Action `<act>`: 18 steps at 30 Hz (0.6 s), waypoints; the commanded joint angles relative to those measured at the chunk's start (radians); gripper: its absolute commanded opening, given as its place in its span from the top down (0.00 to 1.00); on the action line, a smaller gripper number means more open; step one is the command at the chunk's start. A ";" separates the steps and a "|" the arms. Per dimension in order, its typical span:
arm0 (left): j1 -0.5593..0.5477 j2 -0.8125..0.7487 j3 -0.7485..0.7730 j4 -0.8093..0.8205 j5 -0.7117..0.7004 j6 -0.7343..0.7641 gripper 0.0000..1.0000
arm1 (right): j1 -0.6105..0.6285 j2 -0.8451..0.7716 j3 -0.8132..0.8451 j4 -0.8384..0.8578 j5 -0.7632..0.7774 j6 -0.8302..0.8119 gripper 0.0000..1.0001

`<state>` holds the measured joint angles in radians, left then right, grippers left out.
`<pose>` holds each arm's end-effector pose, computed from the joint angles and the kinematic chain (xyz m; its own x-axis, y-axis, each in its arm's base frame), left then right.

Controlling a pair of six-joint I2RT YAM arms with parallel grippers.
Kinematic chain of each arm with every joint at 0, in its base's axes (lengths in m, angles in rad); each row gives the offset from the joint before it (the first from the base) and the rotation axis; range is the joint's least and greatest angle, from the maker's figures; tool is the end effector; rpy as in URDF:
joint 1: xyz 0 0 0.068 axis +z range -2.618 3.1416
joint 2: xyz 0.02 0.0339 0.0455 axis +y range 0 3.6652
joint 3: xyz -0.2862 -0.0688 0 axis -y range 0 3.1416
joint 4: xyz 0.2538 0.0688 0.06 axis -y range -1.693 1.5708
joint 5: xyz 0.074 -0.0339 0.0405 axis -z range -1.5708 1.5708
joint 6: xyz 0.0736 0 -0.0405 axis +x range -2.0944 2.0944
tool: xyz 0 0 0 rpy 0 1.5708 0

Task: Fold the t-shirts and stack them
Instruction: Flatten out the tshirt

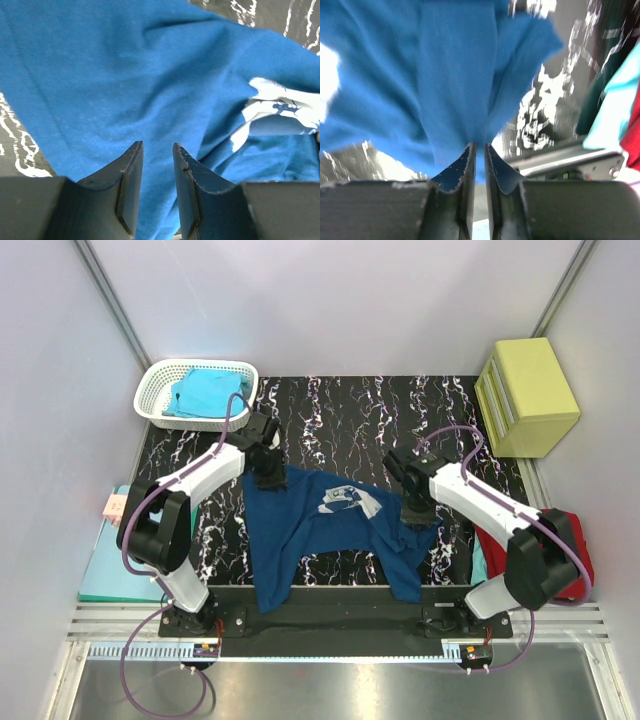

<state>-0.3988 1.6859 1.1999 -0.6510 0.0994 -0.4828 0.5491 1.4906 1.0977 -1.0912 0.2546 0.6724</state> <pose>0.3355 -0.1493 0.1987 -0.9378 -0.1061 -0.3305 -0.0119 0.9614 -0.2749 0.2375 0.1236 0.2124 -0.9678 0.1145 -0.2240 0.1487 0.9786 -0.1424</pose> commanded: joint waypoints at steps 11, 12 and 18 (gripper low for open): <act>-0.035 -0.034 0.009 0.034 0.025 -0.005 0.66 | 0.008 -0.092 0.160 -0.089 0.173 0.087 0.59; -0.035 -0.032 0.012 0.033 0.028 -0.004 0.66 | -0.026 -0.013 0.184 -0.057 0.164 0.057 0.59; -0.040 -0.058 0.000 0.028 0.029 0.001 0.67 | -0.095 0.245 0.275 0.077 0.089 -0.016 0.62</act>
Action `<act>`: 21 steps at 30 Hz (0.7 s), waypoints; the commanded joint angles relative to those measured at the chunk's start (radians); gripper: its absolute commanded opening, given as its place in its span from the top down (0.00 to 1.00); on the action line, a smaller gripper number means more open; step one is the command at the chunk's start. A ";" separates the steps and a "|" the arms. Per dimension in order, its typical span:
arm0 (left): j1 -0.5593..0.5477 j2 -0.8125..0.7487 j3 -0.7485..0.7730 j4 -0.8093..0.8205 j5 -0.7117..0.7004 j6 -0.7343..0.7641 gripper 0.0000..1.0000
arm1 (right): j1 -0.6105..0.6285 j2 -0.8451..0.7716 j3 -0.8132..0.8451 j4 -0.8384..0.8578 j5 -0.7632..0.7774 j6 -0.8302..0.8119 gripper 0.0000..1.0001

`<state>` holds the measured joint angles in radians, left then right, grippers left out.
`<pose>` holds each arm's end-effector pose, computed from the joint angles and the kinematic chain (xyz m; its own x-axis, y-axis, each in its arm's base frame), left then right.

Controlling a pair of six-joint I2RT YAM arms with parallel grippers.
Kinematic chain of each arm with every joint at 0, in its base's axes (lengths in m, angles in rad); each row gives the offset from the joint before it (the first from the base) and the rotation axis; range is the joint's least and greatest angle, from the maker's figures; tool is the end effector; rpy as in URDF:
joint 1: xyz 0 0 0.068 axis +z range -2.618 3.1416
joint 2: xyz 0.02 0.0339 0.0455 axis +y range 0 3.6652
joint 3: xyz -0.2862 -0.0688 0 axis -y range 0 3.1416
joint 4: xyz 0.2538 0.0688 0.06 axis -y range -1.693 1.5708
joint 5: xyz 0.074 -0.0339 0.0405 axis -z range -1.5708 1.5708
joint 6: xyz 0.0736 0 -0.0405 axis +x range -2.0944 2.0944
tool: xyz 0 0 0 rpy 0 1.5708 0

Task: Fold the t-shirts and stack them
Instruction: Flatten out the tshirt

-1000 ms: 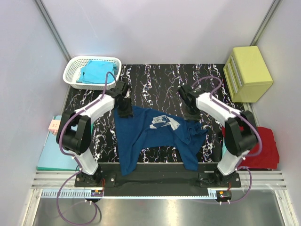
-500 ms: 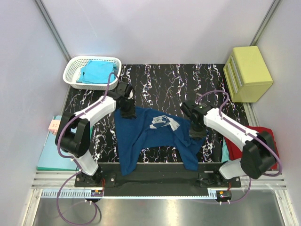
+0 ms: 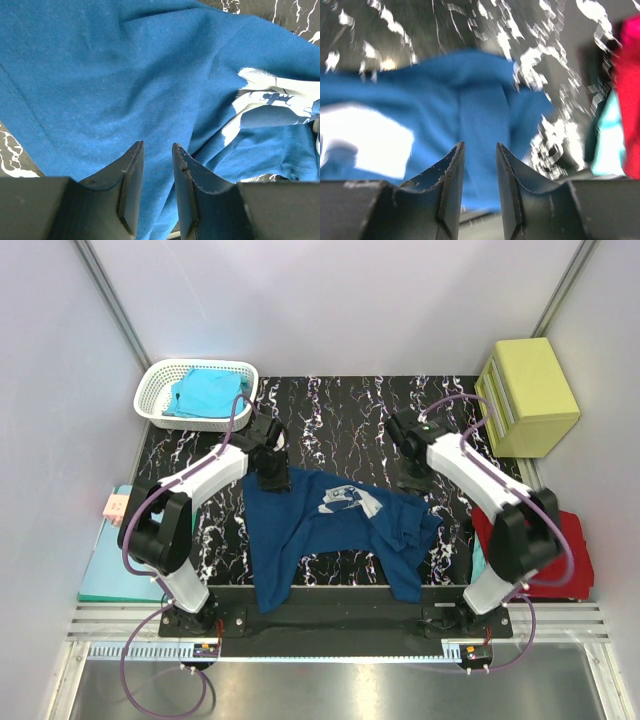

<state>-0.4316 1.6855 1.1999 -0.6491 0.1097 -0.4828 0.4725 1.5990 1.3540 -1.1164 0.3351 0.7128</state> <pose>0.3303 -0.1610 0.1990 -0.9417 -0.0743 -0.3280 0.0233 0.9585 -0.2840 0.2948 0.1235 0.2559 -0.9002 0.2335 -0.3676 0.2905 0.9508 -0.1074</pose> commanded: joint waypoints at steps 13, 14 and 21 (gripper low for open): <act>-0.007 -0.072 -0.031 0.026 0.019 0.003 0.67 | -0.072 0.093 -0.088 0.176 -0.045 -0.013 0.63; -0.007 -0.066 -0.023 0.026 0.024 0.003 0.67 | -0.077 0.085 -0.098 0.173 -0.044 -0.006 0.63; -0.015 -0.055 -0.017 0.026 0.022 0.000 0.67 | -0.135 -0.022 -0.202 0.150 -0.002 0.042 0.59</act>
<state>-0.4358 1.6299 1.1675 -0.6518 0.1101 -0.4824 0.3748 1.6608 1.1919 -0.9554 0.2966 0.7059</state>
